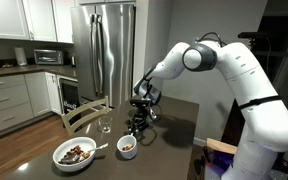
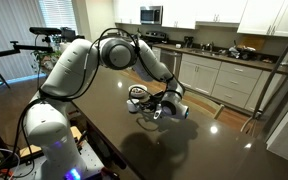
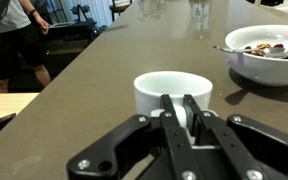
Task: Slide the white mug to the right, pour the contents in the white mug into the bowl
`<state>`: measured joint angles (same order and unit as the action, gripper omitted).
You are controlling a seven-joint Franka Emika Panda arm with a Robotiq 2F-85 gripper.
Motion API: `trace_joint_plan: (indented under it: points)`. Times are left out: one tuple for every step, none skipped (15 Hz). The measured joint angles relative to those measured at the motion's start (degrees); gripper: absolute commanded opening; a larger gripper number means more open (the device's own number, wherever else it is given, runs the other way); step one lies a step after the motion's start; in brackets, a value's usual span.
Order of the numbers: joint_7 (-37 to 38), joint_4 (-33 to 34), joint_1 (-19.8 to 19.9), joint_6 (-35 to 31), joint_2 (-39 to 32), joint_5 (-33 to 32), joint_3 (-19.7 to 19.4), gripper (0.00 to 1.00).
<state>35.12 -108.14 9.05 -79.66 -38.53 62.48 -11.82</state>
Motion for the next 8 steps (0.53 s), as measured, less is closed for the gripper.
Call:
trace_joint_plan:
  points:
    - [0.0,0.0,-0.2,0.0,0.2,0.0,0.0,0.07]
    - [0.0,0.0,-0.3,0.0,0.4,0.0,0.0,0.07]
    - [0.0,0.0,-0.4,0.0,0.6,0.0,0.1,0.07]
    - [0.0,0.0,-0.4,0.0,0.7,0.0,0.2,0.07]
    - [0.0,0.0,-0.5,0.0,0.9,0.0,0.3,0.07]
    - [0.0,0.0,-0.5,0.0,1.1,0.0,0.4,0.07]
    - [0.0,0.0,-0.5,0.0,1.2,0.0,0.4,0.07]
    - [0.0,0.0,-0.5,0.0,1.2,0.0,0.4,0.07]
